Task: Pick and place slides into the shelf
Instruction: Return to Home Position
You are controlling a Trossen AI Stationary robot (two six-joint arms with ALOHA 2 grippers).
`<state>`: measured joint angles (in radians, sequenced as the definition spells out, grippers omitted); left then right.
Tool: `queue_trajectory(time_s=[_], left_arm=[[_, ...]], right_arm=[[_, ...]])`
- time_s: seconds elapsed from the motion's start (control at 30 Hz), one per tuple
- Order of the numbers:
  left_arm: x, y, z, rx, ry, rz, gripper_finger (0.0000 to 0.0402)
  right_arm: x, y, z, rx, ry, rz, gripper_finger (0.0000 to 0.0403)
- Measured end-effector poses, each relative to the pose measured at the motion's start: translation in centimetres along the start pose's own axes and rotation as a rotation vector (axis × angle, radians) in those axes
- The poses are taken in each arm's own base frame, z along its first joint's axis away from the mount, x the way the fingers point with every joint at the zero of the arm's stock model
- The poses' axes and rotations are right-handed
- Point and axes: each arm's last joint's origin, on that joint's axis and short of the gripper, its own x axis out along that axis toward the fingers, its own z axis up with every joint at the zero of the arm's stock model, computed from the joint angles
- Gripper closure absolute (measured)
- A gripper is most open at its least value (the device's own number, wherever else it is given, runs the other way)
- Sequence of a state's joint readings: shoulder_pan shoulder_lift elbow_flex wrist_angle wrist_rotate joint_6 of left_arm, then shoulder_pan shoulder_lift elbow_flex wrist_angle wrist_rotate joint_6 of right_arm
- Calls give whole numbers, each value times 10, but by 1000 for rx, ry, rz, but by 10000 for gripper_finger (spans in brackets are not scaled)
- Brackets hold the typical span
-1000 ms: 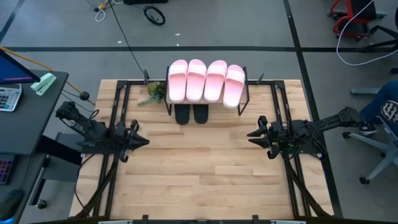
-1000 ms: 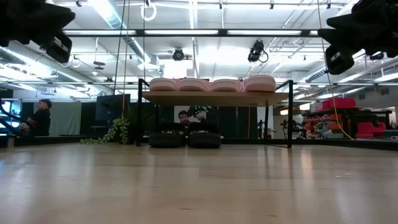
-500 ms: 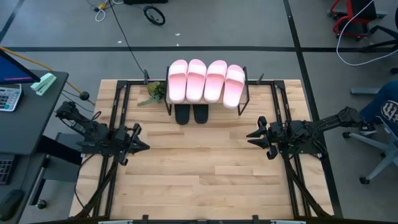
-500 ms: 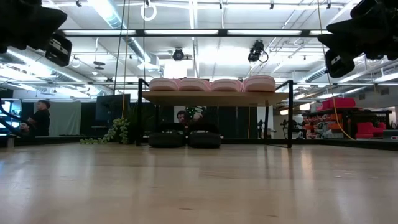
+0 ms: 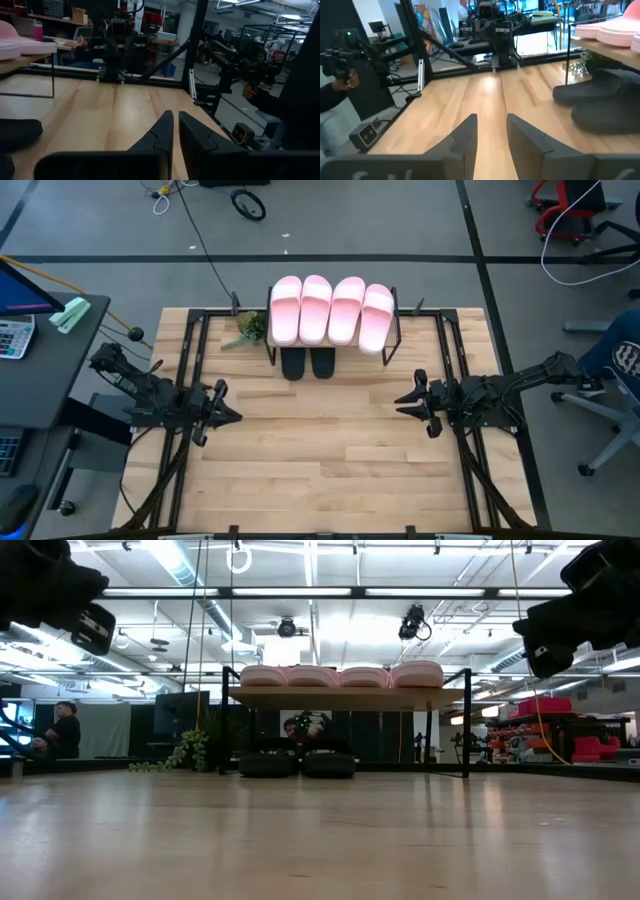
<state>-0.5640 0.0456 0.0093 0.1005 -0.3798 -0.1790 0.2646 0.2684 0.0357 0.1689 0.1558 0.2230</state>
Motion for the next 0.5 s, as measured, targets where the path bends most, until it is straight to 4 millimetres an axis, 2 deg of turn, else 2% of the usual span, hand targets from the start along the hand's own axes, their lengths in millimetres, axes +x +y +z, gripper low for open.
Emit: queue_trajectory(time_s=[0.27, 0.5], left_arm=[[0, 0, 0, -19, 1, 0, 381], [0, 0, 0, -19, 1, 0, 371]], right_arm=[[0, 1, 4, -18, -45, 9, 293], [0, 2, 8, -47, -80, 20, 293]])
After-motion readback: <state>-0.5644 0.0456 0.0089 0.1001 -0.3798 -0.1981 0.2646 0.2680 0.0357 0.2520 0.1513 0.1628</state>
